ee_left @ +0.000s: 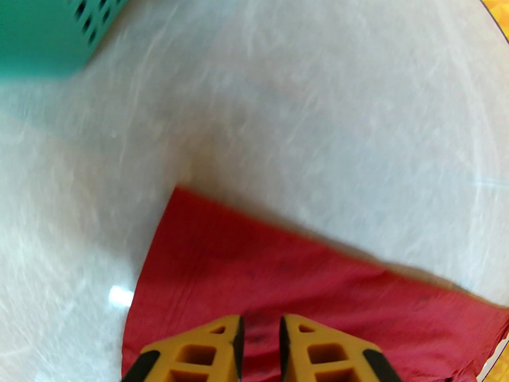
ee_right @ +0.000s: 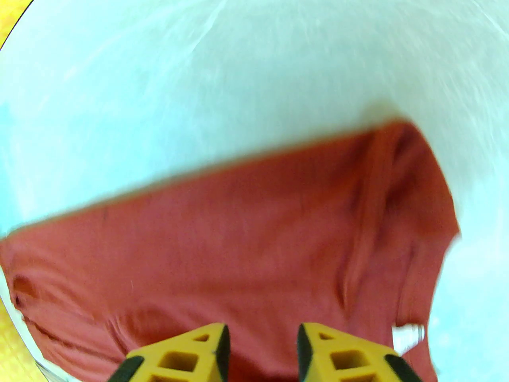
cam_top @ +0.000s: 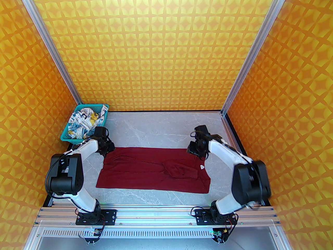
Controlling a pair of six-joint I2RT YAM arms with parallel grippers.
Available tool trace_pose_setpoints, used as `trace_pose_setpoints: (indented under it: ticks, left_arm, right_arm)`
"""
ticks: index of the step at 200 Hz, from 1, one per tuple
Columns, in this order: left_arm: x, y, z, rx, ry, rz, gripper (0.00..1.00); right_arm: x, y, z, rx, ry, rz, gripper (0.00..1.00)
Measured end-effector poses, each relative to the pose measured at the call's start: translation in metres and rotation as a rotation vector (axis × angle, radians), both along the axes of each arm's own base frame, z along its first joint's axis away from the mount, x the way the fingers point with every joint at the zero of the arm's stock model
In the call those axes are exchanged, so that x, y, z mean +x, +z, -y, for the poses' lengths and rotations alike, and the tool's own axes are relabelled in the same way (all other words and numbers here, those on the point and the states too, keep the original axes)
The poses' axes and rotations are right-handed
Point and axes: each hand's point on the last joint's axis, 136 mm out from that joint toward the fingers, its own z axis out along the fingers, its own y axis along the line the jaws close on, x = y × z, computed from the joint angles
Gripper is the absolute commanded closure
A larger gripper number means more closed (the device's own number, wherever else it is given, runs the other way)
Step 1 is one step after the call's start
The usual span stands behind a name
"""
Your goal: Fold and stack the mixed laundry pile
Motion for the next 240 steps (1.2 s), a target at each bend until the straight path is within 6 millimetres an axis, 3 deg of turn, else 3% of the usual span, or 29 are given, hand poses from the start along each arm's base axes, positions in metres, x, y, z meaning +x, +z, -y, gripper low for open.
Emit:
trace_pose_setpoints:
  ticks: [33, 85, 123, 140, 173, 199, 224, 240]
  left_arm:
    - [0.002, -0.028, 0.001, -0.001, -0.004, -0.068, 0.9]
    - [0.017, -0.03, -0.006, -0.016, 0.024, -0.064, 0.94]
    - [0.025, -0.03, -0.005, -0.03, 0.023, -0.058, 0.94]
    - [0.025, -0.03, -0.005, -0.033, 0.022, -0.057, 0.92]
    - [0.026, -0.026, -0.001, -0.048, 0.01, -0.053, 0.78]
    - [0.021, -0.01, 0.005, -0.044, -0.014, -0.039, 0.76]
    - [0.017, 0.028, 0.023, -0.038, -0.06, 0.05, 0.77]
    - [0.012, 0.043, 0.038, -0.038, -0.103, 0.088, 0.79]
  right_arm:
    - [0.001, -0.042, 0.016, -0.009, -0.05, -0.104, 0.8]
    - [0.029, -0.042, 0.038, 0.012, -0.141, -0.078, 0.89]
    - [0.061, -0.043, 0.05, 0.051, -0.19, -0.06, 0.95]
    - [0.072, -0.042, 0.051, 0.077, -0.194, -0.051, 0.92]
    - [0.078, -0.04, 0.049, 0.092, -0.18, -0.047, 0.82]
    - [0.075, -0.028, 0.05, 0.083, -0.166, -0.031, 0.76]
    - [0.063, 0.008, 0.044, 0.08, -0.14, 0.037, 0.73]
    - [0.053, 0.027, 0.027, 0.086, -0.098, 0.08, 0.73]
